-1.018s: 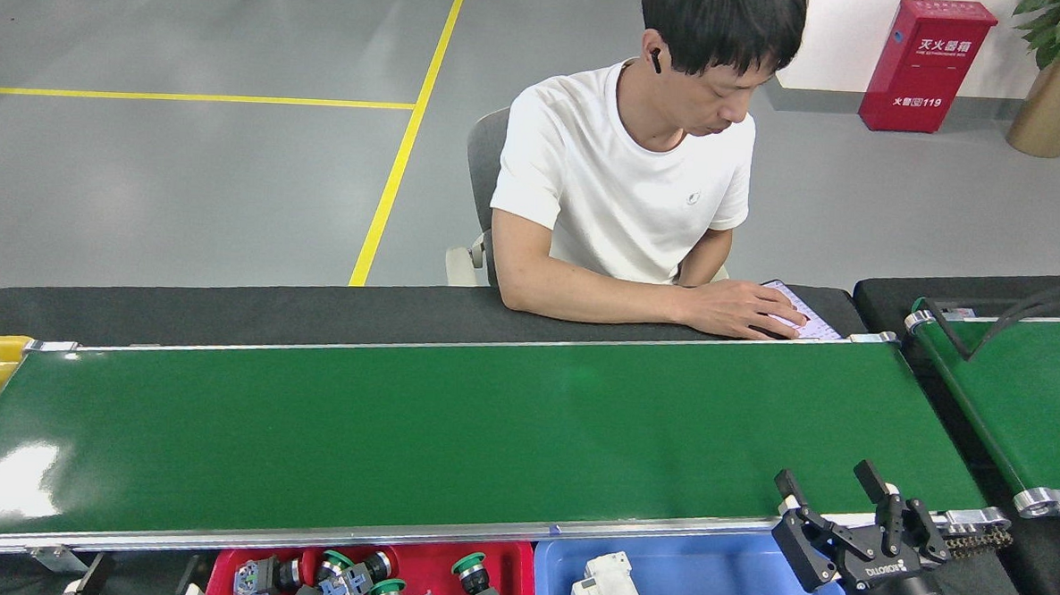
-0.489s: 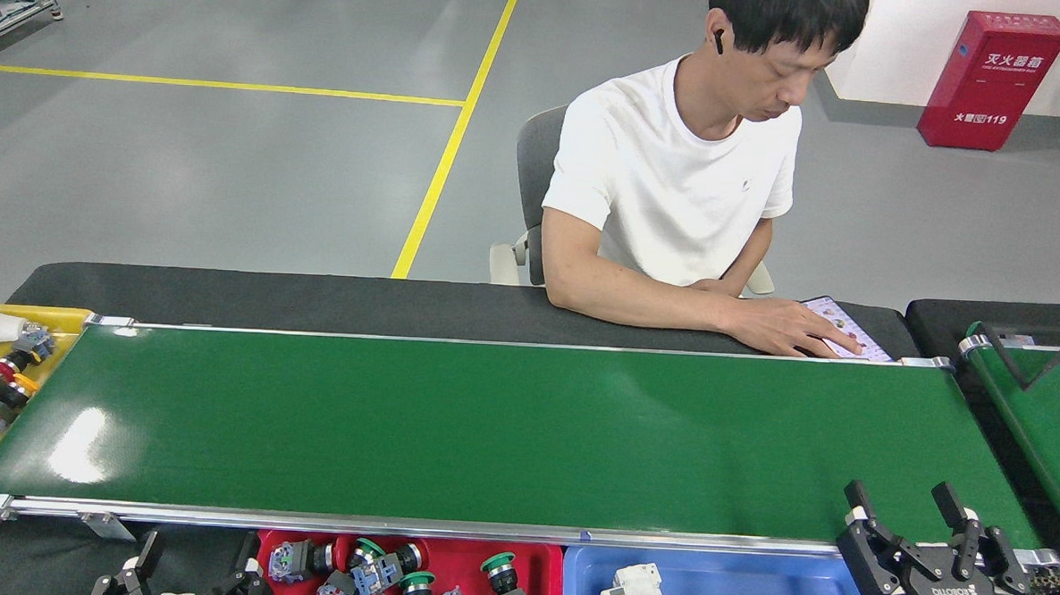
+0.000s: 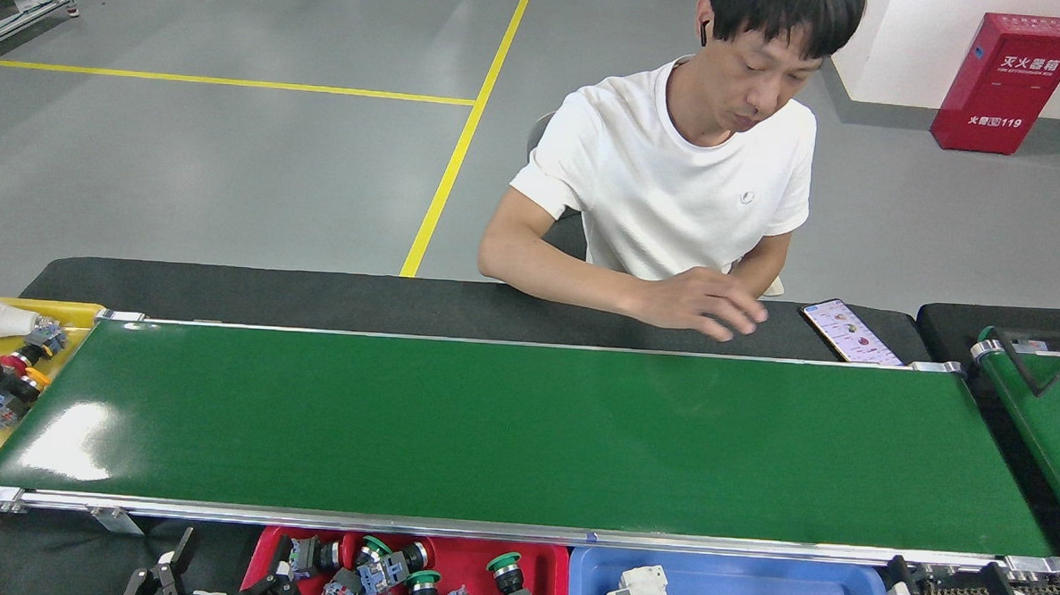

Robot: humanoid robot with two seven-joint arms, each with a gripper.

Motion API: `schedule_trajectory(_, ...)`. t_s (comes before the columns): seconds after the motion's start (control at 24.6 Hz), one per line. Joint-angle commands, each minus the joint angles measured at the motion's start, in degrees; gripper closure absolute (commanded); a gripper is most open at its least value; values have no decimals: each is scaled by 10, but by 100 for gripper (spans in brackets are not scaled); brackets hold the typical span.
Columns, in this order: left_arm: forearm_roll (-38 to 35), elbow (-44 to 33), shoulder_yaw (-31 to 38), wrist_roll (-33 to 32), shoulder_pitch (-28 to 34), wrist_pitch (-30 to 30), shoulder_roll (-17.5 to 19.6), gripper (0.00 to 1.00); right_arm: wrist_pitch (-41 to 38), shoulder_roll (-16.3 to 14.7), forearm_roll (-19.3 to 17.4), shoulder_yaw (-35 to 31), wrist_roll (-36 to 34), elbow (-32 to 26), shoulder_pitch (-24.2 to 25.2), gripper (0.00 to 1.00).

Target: Pick switch part from conveyor to tray

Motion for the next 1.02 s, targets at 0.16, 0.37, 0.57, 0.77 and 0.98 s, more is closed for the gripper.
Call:
schedule_trajectory(0.16, 0, -3, 2, 5, -9, -1, 5, 0, -31, -29, -74, 4, -29, -5, 35, 1)
schedule_trajectory(0.37, 3, -4, 7, 4, -9, -2, 3, 0, -47, -27, -76, -3, -24, -5, 36, 1)
schedule_trajectory(0.57, 5, -4, 13, 4, -11, -2, 5, 0, -50, -26, -75, -26, -25, -5, 36, 1)
schedule_trajectory(0.77, 5, -2, 15, -11, -27, 4, 0, 0, -39, -42, -73, -27, -14, 10, 6, 1)
schedule_trajectory(0.98, 6, 9, 18, -17, -34, 33, 4, 0, -45, -43, -59, -26, 1, 9, -4, 1)
